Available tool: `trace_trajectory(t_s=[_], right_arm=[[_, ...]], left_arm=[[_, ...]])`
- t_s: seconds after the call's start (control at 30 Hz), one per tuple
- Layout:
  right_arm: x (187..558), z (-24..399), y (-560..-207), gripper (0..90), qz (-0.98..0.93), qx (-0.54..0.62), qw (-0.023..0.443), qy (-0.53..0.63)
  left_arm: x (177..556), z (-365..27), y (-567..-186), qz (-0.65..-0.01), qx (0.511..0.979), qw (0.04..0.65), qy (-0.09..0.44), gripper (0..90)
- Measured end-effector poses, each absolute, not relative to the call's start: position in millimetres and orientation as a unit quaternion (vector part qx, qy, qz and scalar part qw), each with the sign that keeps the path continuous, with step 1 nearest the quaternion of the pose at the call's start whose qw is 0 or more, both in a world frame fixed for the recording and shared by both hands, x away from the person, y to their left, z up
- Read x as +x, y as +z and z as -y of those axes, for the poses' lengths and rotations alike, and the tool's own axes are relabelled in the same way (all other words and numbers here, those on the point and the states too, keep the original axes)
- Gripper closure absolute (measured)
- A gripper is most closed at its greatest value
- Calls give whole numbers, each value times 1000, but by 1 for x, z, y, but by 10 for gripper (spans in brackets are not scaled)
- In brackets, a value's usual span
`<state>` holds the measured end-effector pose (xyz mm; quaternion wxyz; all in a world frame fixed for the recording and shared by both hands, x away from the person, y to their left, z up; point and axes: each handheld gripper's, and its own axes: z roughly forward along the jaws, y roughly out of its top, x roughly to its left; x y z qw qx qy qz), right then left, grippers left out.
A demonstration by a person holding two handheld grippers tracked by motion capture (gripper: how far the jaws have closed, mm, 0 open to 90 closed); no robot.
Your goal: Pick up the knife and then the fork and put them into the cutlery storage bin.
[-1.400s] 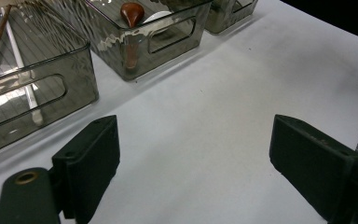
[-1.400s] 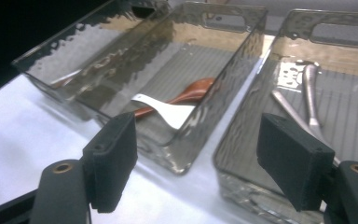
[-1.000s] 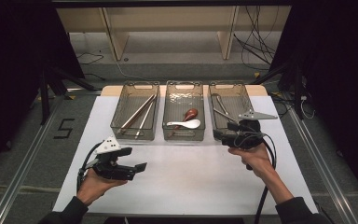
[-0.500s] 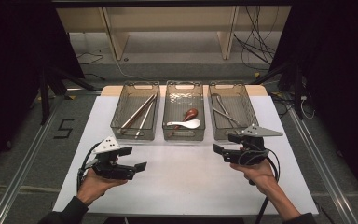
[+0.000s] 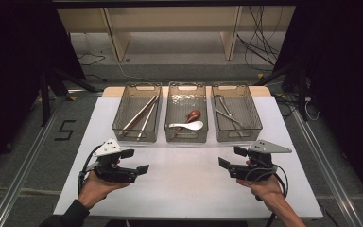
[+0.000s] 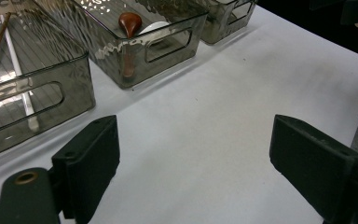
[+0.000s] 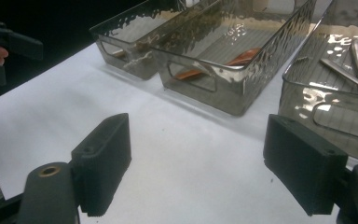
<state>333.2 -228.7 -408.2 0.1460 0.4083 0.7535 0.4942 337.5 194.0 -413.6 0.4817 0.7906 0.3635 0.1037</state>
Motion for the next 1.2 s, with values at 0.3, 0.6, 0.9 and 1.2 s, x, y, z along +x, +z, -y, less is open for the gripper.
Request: trace_trajectory(t_s=[0.3, 0.6, 0.9, 1.2], right_arm=[[322, 231, -415, 209, -760, 413, 144, 481], [317, 234, -417, 203, -760, 416, 147, 478], [318, 235, -417, 203, -757, 419, 151, 479], [319, 235, -417, 203, -756, 418, 153, 480]], left_arm=[[334, -192, -415, -360, 792, 483, 97, 154], [330, -192, -416, -361, 790, 486, 95, 154], [331, -192, -416, -360, 790, 487, 96, 154], [331, -191, -417, -360, 789, 487, 97, 154]])
